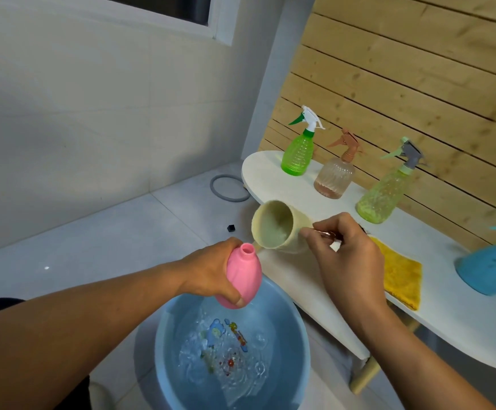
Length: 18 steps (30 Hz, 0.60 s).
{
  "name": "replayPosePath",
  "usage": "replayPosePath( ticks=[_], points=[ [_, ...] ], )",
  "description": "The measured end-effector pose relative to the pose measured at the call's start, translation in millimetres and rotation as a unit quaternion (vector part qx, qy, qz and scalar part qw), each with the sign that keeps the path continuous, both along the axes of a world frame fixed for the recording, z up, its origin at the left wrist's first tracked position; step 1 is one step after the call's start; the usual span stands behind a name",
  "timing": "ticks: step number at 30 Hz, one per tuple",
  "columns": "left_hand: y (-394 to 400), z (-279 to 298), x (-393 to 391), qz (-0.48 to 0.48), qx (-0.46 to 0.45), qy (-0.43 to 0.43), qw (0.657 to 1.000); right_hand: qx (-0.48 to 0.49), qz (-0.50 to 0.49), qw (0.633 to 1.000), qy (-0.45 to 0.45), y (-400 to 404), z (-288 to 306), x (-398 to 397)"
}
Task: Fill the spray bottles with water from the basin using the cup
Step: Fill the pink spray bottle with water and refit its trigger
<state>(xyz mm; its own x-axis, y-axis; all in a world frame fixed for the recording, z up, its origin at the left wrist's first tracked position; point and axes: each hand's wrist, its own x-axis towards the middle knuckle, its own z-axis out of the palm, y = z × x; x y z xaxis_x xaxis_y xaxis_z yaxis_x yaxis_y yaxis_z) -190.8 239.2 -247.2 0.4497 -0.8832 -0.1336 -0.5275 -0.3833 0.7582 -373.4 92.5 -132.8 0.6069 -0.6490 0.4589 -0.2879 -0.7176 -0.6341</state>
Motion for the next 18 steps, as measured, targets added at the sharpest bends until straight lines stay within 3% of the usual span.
replayPosePath(
  ticks=[7,18],
  points=[
    [5,-3,5,0.039,-0.013,0.044,0.998,0.176,-0.022,0.983,0.041,-25,-37,10],
    [22,-11,14,0.056,0.017,0.034,0.998,0.209,-0.024,0.966,0.150,-45,-101,29]
  ],
)
